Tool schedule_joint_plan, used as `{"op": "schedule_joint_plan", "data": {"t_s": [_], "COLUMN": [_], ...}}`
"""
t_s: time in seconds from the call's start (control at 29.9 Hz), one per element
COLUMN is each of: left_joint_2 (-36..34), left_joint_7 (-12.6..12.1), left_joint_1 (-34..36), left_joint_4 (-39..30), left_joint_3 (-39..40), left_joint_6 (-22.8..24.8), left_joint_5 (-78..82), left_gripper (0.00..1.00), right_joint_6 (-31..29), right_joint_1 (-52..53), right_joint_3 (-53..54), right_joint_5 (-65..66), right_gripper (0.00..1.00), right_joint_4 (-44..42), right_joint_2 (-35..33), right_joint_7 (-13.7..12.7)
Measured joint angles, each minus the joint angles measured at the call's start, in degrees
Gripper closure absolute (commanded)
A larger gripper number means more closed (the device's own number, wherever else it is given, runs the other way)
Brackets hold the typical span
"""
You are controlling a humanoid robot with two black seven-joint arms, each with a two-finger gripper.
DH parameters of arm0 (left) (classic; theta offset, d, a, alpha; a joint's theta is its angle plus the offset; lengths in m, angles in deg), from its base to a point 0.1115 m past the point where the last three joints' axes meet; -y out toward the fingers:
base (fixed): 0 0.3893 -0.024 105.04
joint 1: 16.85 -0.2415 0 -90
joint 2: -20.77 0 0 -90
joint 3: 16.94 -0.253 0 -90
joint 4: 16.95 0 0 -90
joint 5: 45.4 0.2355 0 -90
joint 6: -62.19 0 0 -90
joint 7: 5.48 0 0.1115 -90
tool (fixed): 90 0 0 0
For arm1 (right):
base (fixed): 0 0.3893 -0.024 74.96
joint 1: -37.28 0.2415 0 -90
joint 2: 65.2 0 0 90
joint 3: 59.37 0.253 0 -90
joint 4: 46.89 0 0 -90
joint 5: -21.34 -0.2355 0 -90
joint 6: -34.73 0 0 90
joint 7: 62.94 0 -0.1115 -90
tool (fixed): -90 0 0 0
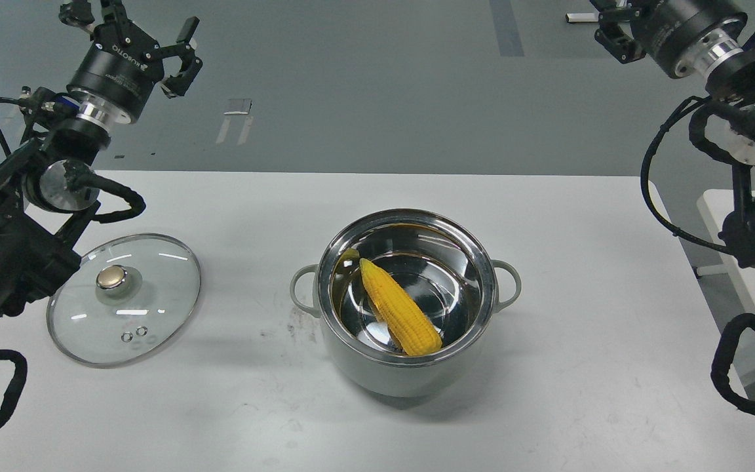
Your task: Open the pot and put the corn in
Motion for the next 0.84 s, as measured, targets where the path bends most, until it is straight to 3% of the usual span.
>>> {"op": "schedule_joint_plan", "data": {"t_s": [0.17,0.37,0.47,0.64,0.84], "left_joint_2": [1.4,1.7,2.1,2.5,3.5], "left_joint_7": [-0.5,-2.6,-2.8,-4.1,-4.7], "left_joint_1": [0.1,-0.3,-0.3,-0.2,0.1], "left_joint_4": [0.2,0.3,0.3,0.4,1.8], "left_joint_3": [-0.2,-0.3,-0.2,-0.3,-0.3], "left_joint_6": [-0.5,-0.2,-0.1,-0.5,-0.5], "left_joint_5": [1.7,1.8,1.9,1.9,1.9], "left_gripper": [0.02,0.02,0.02,0.02,0.02], "right_joint_6": [0.1,-1.3,-2.5,-2.4,-2.2], "right_joint_1": [0.5,-3.4,-5.5,-7.2,-7.2], "right_joint_3": [0.9,1.0,1.0,0.9,-0.6], "right_joint_5": [-11.9,-21.4,-22.8,-23.0,-22.8], "right_gripper": [0.01,0.01,0.00,0.00,0.00], "right_joint_4": [-5.1,-5.8,-5.8,-5.8,-5.8], "right_joint_2": [-2.8,-2.5,-0.9,1.4,2.1], "right_joint_7": [2.5,3.0,3.6,6.9,7.5]}}
